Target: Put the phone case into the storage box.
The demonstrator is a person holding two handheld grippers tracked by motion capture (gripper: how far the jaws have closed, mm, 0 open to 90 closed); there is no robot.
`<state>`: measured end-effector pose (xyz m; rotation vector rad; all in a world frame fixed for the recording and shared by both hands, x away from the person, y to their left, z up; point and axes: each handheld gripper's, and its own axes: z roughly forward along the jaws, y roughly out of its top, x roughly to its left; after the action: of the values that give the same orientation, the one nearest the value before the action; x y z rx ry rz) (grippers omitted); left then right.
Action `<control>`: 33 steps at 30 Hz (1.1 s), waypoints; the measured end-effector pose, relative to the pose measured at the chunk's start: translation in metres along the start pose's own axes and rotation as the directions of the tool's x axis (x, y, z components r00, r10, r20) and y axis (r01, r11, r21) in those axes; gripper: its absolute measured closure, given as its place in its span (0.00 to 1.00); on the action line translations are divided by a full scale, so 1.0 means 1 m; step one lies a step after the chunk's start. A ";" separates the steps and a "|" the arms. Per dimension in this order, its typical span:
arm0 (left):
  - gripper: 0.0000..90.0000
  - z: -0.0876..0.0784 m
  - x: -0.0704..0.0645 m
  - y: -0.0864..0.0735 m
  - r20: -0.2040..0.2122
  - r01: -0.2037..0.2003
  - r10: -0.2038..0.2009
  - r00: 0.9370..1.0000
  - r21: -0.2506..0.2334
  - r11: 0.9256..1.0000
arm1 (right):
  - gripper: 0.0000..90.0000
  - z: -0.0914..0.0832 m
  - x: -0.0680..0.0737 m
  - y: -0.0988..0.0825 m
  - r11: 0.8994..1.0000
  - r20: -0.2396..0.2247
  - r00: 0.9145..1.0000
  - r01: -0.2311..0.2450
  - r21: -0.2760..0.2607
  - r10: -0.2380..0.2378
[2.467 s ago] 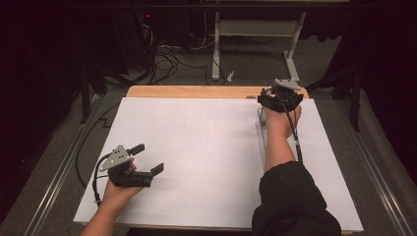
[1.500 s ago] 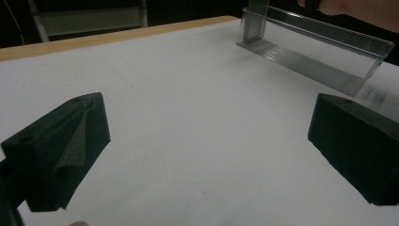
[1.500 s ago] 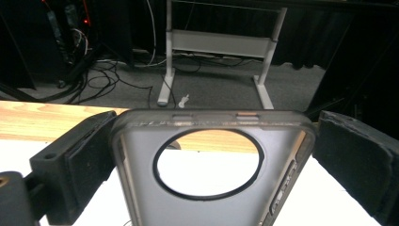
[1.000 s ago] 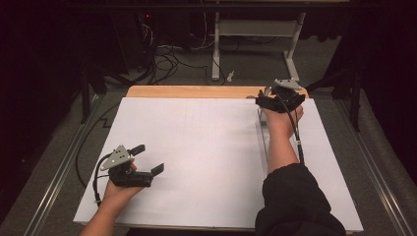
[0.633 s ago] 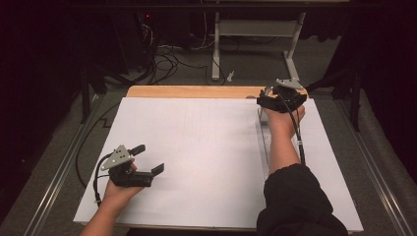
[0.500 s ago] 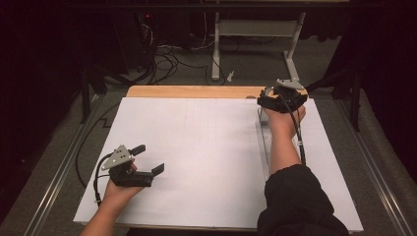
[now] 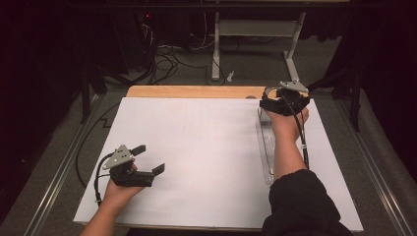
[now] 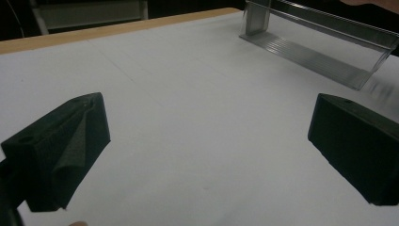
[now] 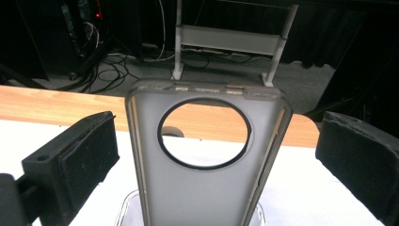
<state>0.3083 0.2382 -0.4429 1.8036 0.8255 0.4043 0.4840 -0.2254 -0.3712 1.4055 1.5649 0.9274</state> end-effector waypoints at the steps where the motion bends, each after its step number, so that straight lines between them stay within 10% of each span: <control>1: 0.01 0.000 0.000 0.000 0.000 0.000 0.000 1.000 0.000 1.000 | 0.00 0.000 0.000 0.000 1.000 0.000 1.000 0.000 0.000 0.000; 33: 0.01 0.002 0.001 0.001 -0.039 -0.007 0.008 0.999 0.042 0.999 | 0.00 -0.059 0.001 -0.014 0.998 -0.177 0.984 -0.001 -0.060 -0.010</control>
<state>0.3105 0.2375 -0.4429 1.8428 0.8600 0.4311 0.4242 -0.2255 -0.3605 1.3062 1.6558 1.1130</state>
